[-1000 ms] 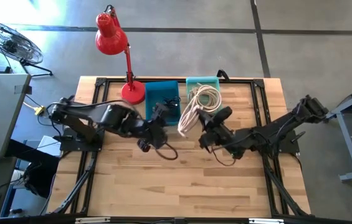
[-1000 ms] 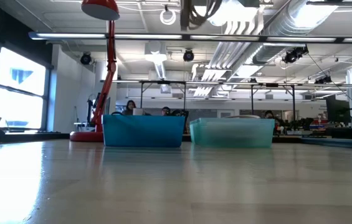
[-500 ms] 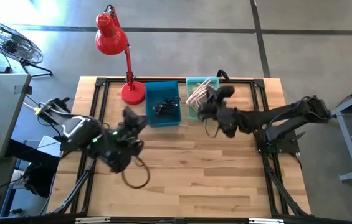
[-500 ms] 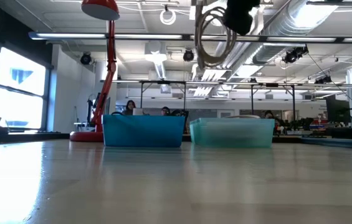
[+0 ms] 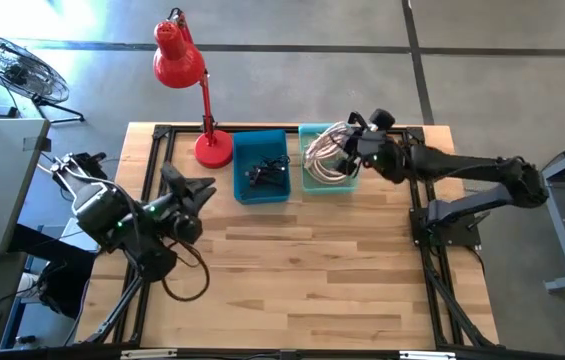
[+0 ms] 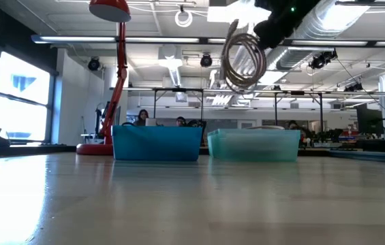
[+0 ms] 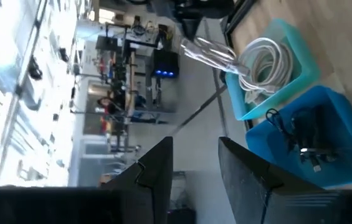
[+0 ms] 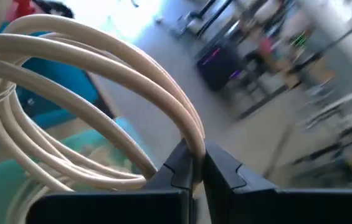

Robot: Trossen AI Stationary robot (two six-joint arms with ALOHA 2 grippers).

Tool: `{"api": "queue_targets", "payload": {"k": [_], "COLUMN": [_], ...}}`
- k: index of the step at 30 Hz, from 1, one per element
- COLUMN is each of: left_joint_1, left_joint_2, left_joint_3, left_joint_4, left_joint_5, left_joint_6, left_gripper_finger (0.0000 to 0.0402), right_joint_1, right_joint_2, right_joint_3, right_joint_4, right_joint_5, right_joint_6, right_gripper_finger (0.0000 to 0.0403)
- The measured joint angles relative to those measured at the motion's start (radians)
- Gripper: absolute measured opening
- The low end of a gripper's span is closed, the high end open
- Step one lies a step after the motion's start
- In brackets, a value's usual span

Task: Pick & Place USB Port
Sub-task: Put the white hdmi cable into the green bin

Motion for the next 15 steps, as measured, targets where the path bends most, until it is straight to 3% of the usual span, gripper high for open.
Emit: {"api": "queue_targets", "payload": {"k": [6, 9, 15], "left_joint_1": [0.0, 0.0, 0.0], "left_joint_2": [-0.024, -0.029, -0.029], "left_joint_3": [0.0, 0.0, 0.001], "left_joint_4": [-0.001, -0.001, -0.001], "left_joint_5": [0.08, 0.132, 0.133], "left_joint_6": [-0.042, -0.045, -0.05], "left_gripper_finger": [0.0124, 0.0124, 0.0124], "right_joint_1": [-0.154, -0.211, -0.258], "right_joint_2": [0.003, 0.013, 0.031], "right_joint_3": [0.0, 0.0, 0.0], "right_joint_4": [-0.163, -0.212, -0.223], "right_joint_5": [-0.323, -0.393, -0.518], "right_joint_6": [0.186, 0.226, 0.253], "right_gripper_finger": [0.0008, 0.0008, 0.0008]}}
